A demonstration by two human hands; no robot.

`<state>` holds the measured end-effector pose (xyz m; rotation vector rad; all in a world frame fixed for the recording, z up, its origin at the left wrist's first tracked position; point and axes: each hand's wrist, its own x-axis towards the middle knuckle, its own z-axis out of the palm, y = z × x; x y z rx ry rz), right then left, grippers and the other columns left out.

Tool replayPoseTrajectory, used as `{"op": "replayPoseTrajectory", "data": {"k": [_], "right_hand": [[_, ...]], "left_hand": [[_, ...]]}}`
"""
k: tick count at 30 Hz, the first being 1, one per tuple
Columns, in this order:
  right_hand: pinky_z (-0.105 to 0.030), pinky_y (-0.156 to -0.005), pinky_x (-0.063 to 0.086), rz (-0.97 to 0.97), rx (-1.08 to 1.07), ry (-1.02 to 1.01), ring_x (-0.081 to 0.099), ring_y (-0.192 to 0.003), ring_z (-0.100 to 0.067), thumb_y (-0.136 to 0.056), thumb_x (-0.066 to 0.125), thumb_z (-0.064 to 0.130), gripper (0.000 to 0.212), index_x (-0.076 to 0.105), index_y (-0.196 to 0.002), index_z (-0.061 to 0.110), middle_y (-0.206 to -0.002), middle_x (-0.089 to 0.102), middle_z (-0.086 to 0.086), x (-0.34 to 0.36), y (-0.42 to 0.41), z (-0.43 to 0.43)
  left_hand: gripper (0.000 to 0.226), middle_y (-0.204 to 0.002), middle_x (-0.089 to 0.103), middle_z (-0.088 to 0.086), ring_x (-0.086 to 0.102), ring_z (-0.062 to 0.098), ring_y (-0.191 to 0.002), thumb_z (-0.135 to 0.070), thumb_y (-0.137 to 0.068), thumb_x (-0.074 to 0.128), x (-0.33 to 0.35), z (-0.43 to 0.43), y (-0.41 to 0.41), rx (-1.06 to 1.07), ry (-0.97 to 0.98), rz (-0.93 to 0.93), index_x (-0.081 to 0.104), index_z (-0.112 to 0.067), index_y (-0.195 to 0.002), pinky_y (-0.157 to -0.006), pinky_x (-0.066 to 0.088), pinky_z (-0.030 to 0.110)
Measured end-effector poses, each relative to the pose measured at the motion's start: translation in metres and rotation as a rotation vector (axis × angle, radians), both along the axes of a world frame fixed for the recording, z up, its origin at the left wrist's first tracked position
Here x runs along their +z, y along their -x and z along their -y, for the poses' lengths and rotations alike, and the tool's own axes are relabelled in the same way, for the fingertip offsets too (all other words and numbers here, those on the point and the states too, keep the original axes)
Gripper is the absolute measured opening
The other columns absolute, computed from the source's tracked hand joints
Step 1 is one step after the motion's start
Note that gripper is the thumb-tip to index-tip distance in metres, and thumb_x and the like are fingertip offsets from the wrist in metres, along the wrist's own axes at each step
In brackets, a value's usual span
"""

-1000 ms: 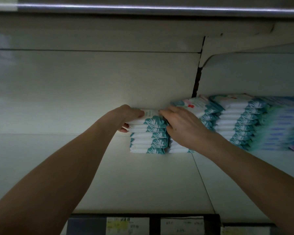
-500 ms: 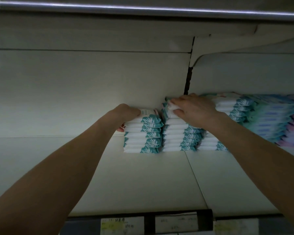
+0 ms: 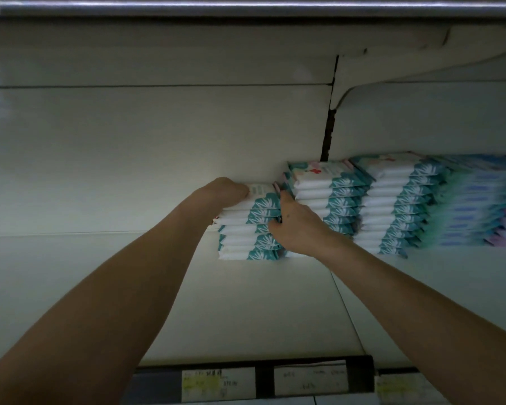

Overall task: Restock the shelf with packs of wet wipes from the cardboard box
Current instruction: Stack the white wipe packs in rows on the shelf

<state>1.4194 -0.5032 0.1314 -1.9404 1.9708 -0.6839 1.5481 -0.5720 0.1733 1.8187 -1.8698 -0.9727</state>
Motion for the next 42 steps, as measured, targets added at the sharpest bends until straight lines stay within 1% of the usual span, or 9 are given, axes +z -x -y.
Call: {"op": "replayPoseTrajectory", "data": {"k": [4, 9, 12, 16, 19, 21, 26, 33, 42], "right_hand": [[-0.039, -0.089, 0.048, 0.077, 0.003, -0.003, 0.056, -0.105, -0.032, -0.094, 0.051, 0.018, 0.035, 0.040, -0.124, 0.005, -0.114, 0.058, -0.017, -0.001, 0.000, 0.004], [-0.036, -0.088, 0.046, 0.004, -0.034, 0.036, 0.056, -0.106, -0.034, -0.095, 0.050, 0.017, 0.038, 0.039, -0.128, 0.002, -0.115, 0.058, -0.018, -0.001, -0.001, 0.006], [-0.032, -0.075, 0.041, -0.211, -0.079, 0.103, 0.059, -0.100, -0.036, -0.096, 0.048, 0.013, 0.039, 0.038, -0.131, -0.001, -0.110, 0.062, -0.020, -0.003, -0.001, 0.009], [-0.031, -0.066, 0.035, -0.465, -0.096, 0.205, 0.062, -0.095, -0.034, -0.097, 0.044, 0.011, 0.049, 0.030, -0.143, 0.004, -0.106, 0.065, -0.018, 0.002, 0.001, 0.005], [-0.030, -0.062, 0.033, -0.603, -0.072, 0.317, 0.063, -0.090, -0.031, -0.098, 0.044, 0.017, 0.039, 0.041, -0.137, 0.016, -0.101, 0.066, -0.011, 0.004, -0.003, -0.003], [-0.029, -0.061, 0.031, -0.611, -0.044, 0.316, 0.063, -0.091, -0.030, -0.099, 0.043, 0.018, 0.032, 0.049, -0.130, 0.018, -0.101, 0.066, -0.009, 0.002, -0.007, -0.003], [-0.028, -0.065, 0.033, -0.536, -0.034, 0.270, 0.061, -0.098, -0.031, -0.097, 0.044, 0.016, 0.032, 0.056, -0.126, 0.019, -0.107, 0.065, -0.011, 0.001, -0.007, 0.005], [-0.029, -0.064, 0.032, -0.456, -0.050, 0.273, 0.060, -0.098, -0.032, -0.097, 0.048, 0.027, 0.028, 0.057, -0.120, 0.015, -0.104, 0.064, -0.012, 0.006, -0.004, -0.012], [-0.033, -0.083, 0.047, -0.417, -0.119, 0.199, 0.060, -0.103, -0.025, -0.097, 0.047, 0.033, 0.032, 0.063, -0.117, 0.014, -0.107, 0.068, -0.006, 0.002, 0.026, -0.067]], "left_hand": [[0.043, -0.132, 0.051, 0.020, 0.052, 0.032, -0.120, -0.027, -0.098, 0.049, -0.001, 0.001, 0.003, 0.003, 0.019, -0.041, 0.047, 0.001, -0.131, -0.083, 0.043, 0.032], [0.041, -0.101, 0.047, 0.014, 0.050, 0.026, -0.091, -0.026, -0.095, 0.053, -0.002, 0.001, 0.004, 0.016, -0.047, -0.134, 0.050, 0.003, -0.125, -0.074, 0.039, 0.031], [0.044, -0.107, 0.051, 0.013, 0.057, 0.029, -0.103, -0.030, -0.095, 0.054, -0.005, -0.001, 0.004, 0.027, -0.075, -0.151, 0.049, 0.000, -0.126, -0.081, 0.045, 0.034], [0.044, -0.104, 0.055, 0.012, 0.058, 0.026, -0.092, -0.031, -0.093, 0.058, -0.006, -0.001, 0.000, 0.029, -0.041, -0.168, 0.049, -0.003, -0.126, -0.076, 0.047, 0.030], [0.068, -0.136, 0.047, 0.013, 0.047, 0.033, -0.121, -0.044, -0.089, 0.058, -0.013, 0.002, -0.006, -0.055, 0.208, 0.123, 0.034, -0.014, -0.144, -0.098, 0.043, 0.036], [0.068, -0.143, 0.041, 0.009, 0.040, 0.034, -0.129, -0.051, -0.087, 0.056, -0.017, -0.001, -0.007, -0.142, 0.339, 0.323, 0.034, -0.026, -0.146, -0.106, 0.038, 0.045], [0.033, -0.122, 0.054, 0.006, 0.048, 0.030, -0.116, -0.038, -0.091, 0.050, -0.021, -0.011, -0.002, -0.194, 0.458, 0.499, 0.057, -0.032, -0.123, -0.093, 0.041, 0.042], [0.047, -0.133, 0.046, 0.009, 0.040, 0.031, -0.126, -0.039, -0.093, 0.052, -0.017, -0.023, 0.000, -0.215, 0.473, 0.638, 0.046, -0.025, -0.137, -0.102, 0.032, 0.046], [0.037, -0.127, 0.053, 0.008, 0.049, 0.029, -0.120, -0.031, -0.090, 0.057, -0.013, -0.083, 0.039, -0.308, 0.588, 0.440, 0.057, -0.021, -0.126, -0.099, 0.034, 0.042]]}}
